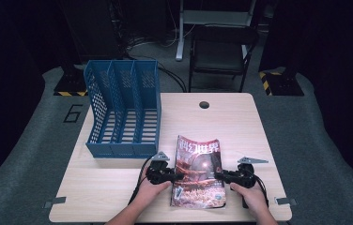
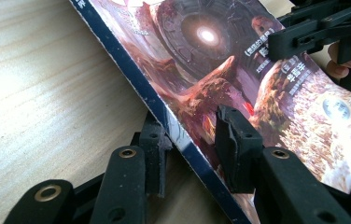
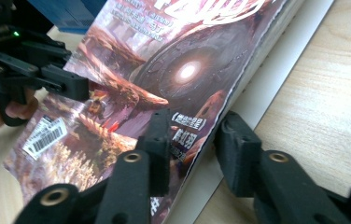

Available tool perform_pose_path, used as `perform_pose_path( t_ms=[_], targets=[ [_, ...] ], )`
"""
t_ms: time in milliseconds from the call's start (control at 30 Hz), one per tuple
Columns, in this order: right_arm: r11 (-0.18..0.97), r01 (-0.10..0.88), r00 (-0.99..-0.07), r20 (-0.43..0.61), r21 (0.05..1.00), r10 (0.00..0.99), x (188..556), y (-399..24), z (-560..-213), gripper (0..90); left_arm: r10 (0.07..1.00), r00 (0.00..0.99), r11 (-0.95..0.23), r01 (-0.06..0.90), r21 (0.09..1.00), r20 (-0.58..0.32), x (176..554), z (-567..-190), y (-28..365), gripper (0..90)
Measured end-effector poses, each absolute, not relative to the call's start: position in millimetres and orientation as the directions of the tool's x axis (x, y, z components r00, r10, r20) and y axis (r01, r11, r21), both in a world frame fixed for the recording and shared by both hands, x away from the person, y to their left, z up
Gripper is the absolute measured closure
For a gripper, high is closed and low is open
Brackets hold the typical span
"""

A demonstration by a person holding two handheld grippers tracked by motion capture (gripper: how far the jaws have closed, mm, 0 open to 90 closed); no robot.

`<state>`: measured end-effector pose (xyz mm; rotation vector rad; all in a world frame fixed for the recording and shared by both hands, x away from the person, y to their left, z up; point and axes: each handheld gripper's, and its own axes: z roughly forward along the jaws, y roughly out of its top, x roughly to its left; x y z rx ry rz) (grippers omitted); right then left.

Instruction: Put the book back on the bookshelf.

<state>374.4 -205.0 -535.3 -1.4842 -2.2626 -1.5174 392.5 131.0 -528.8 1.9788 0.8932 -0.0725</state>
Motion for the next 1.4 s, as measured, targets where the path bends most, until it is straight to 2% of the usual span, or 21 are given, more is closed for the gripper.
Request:
perform_pose_path(
  t_ms=[167, 200, 333, 400, 633, 800, 1000, 1033, 1100, 1167, 1267, 1400],
  targets=[
    [0.072, 0.71, -0.55, 0.489, 0.701, 0.677, 373.1, -202.6, -532.5, 72.8, 0.556, 0.747, -0.315, 0.595, 0.739, -0.364, 391.3, -525.5, 131.3, 66.3],
    [0.091, 0.672, -0.588, 0.455, 0.735, 0.669, 372.3, -201.1, -528.9, 74.2, 0.562, 0.746, -0.307, 0.59, 0.747, -0.358, 390.6, -524.3, 131.7, 66.5],
    [0.13, 0.625, -0.624, 0.393, 0.769, 0.675, 368.8, -196.7, -521.0, 75.1, 0.558, 0.757, -0.311, 0.57, 0.76, -0.34, 389.7, -516.5, 136.3, 67.4],
    [0.149, 0.559, -0.66, 0.329, 0.816, 0.675, 363.3, -192.2, -509.9, 76.0, 0.558, 0.76, -0.289, 0.555, 0.78, -0.334, 388.3, -507.2, 141.1, 70.0],
    [0.156, 0.466, -0.695, 0.251, 0.871, 0.674, 352.0, -185.3, -487.5, 79.9, 0.553, 0.767, -0.251, 0.525, 0.813, -0.324, 385.6, -488.4, 151.7, 75.7],
    [0.117, 0.464, -0.689, 0.275, 0.878, 0.67, 351.2, -184.2, -475.9, 84.8, 0.561, 0.784, -0.236, 0.46, 0.856, -0.267, 379.8, -472.6, 156.4, 78.7],
    [0.129, 0.418, -0.692, 0.223, 0.899, 0.687, 349.0, -183.5, -464.1, 86.2, 0.544, 0.821, -0.254, 0.361, 0.897, -0.176, 371.4, -462.7, 158.5, 80.5],
    [0.169, 0.362, -0.701, 0.148, 0.917, 0.698, 346.1, -180.7, -460.4, 86.2, 0.546, 0.826, -0.268, 0.329, 0.906, -0.139, 367.9, -461.6, 158.2, 80.6],
    [0.185, 0.341, -0.705, 0.12, 0.922, 0.699, 344.9, -180.0, -459.1, 86.3, 0.551, 0.824, -0.269, 0.32, 0.908, -0.128, 365.9, -461.8, 158.1, 80.6],
    [0.217, 0.271, -0.709, 0.042, 0.938, 0.704, 340.6, -174.2, -456.6, 86.3, 0.559, 0.824, -0.279, 0.293, 0.914, -0.093, 364.6, -462.6, 160.4, 80.7],
    [0.238, 0.235, -0.709, -0.001, 0.942, 0.705, 340.5, -169.7, -457.5, 86.3, 0.568, 0.82, -0.292, 0.281, 0.914, -0.071, 363.2, -463.9, 161.1, 80.6],
    [0.236, 0.23, -0.71, -0.003, 0.944, 0.704, 339.5, -168.2, -458.2, 86.3, 0.579, 0.812, -0.286, 0.28, 0.916, -0.068, 358.6, -465.4, 162.0, 80.7]
  ],
)
